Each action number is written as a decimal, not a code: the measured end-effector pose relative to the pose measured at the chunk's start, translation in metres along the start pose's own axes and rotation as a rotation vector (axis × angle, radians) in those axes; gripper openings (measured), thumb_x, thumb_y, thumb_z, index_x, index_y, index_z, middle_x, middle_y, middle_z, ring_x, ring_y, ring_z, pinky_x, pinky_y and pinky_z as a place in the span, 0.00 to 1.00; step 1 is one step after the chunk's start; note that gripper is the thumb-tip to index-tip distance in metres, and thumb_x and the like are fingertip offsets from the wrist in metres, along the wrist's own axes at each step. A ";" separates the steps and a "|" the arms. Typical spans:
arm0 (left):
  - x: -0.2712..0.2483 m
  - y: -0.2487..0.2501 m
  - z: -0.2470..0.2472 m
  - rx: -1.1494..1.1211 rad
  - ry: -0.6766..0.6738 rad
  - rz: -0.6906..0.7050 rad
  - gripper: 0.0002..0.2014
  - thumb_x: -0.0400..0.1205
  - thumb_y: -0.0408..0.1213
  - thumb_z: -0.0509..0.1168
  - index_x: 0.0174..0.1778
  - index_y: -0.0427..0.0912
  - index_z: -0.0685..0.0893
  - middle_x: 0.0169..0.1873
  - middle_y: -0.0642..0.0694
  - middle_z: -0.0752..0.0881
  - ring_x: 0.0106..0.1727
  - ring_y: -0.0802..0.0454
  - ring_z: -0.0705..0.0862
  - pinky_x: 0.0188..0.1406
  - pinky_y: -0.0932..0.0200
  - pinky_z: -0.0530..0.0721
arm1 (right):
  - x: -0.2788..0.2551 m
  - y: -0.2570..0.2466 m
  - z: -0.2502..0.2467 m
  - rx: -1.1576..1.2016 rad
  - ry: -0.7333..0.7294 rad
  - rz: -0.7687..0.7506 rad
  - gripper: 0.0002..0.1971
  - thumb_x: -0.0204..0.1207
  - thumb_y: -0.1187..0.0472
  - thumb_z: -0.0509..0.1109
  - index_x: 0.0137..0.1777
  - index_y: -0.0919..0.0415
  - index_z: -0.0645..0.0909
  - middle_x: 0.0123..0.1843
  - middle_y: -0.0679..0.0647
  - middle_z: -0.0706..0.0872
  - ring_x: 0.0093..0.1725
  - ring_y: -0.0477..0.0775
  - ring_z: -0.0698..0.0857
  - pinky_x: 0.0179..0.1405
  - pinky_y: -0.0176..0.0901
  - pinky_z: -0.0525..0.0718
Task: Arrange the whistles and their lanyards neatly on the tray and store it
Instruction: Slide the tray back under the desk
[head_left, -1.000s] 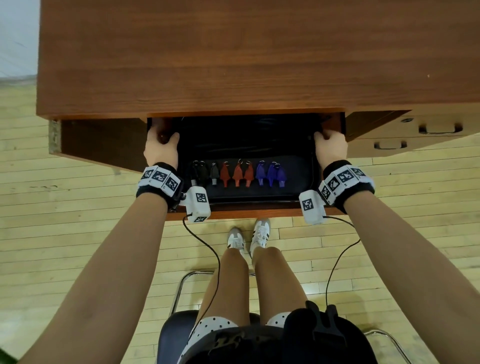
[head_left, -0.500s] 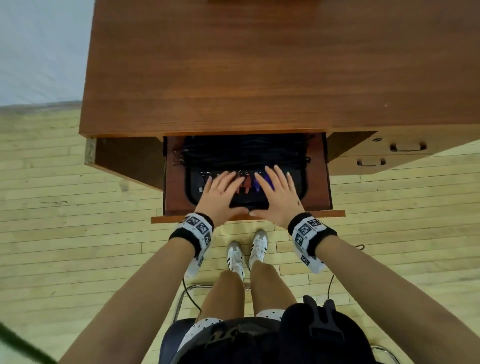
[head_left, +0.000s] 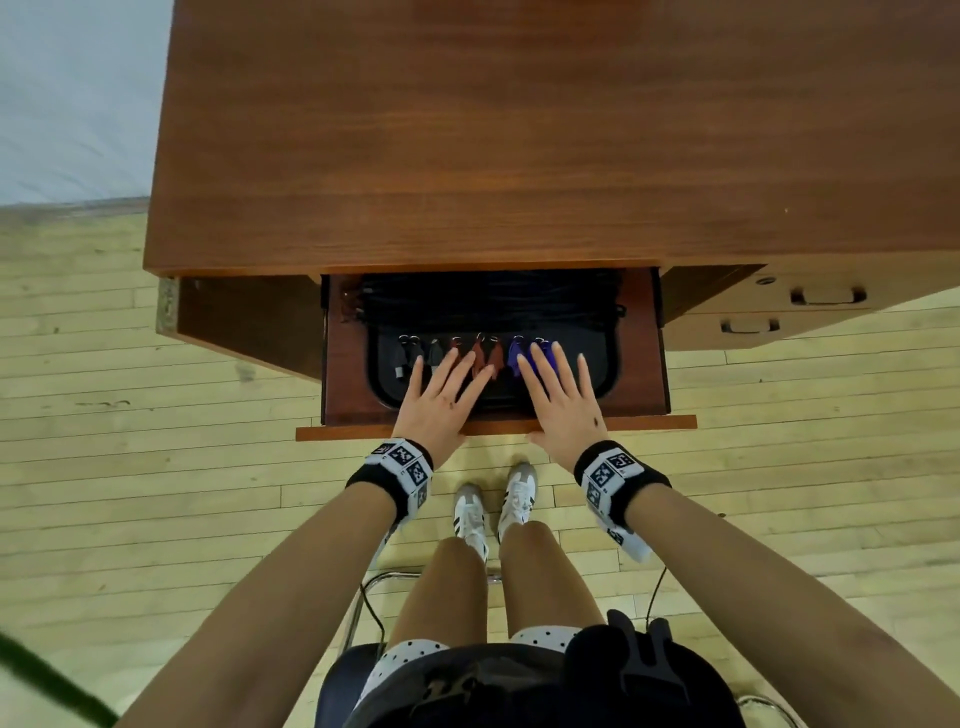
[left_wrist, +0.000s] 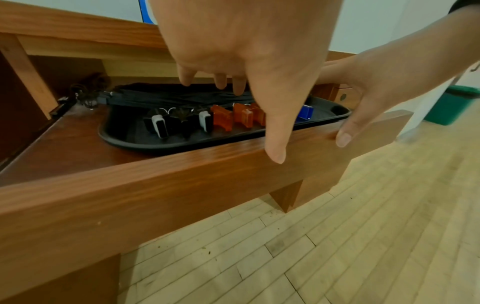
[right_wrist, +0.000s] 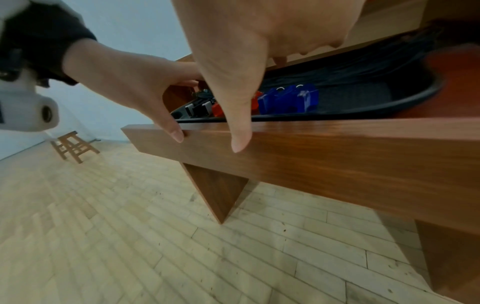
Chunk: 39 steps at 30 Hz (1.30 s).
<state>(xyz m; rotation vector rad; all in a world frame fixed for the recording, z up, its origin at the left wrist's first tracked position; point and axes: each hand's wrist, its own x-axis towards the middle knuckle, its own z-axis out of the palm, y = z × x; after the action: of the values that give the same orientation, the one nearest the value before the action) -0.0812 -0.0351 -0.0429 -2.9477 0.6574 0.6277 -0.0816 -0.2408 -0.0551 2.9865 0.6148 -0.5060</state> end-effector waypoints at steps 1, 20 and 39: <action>0.005 -0.002 -0.003 0.004 0.024 -0.008 0.47 0.78 0.48 0.68 0.83 0.50 0.40 0.84 0.44 0.48 0.84 0.44 0.43 0.79 0.35 0.41 | 0.007 0.002 -0.001 -0.001 0.011 0.010 0.60 0.65 0.44 0.77 0.83 0.60 0.37 0.86 0.60 0.48 0.84 0.67 0.46 0.81 0.67 0.43; 0.089 -0.044 -0.029 0.141 0.457 0.084 0.38 0.75 0.28 0.64 0.81 0.52 0.61 0.70 0.45 0.74 0.68 0.43 0.73 0.68 0.43 0.70 | 0.086 0.049 -0.031 0.024 0.425 -0.156 0.40 0.64 0.75 0.70 0.79 0.61 0.64 0.76 0.58 0.69 0.76 0.62 0.67 0.81 0.59 0.58; 0.109 -0.065 -0.020 0.149 0.673 0.011 0.43 0.77 0.30 0.67 0.83 0.48 0.50 0.82 0.50 0.55 0.83 0.46 0.55 0.77 0.31 0.53 | 0.118 0.054 -0.023 -0.112 0.556 0.062 0.52 0.65 0.62 0.79 0.84 0.51 0.49 0.83 0.59 0.56 0.83 0.64 0.53 0.80 0.67 0.45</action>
<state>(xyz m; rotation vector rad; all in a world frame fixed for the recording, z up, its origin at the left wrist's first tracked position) 0.0435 -0.0218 -0.0700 -2.9771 0.7103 -0.4302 0.0487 -0.2433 -0.0729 3.0135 0.5466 0.3696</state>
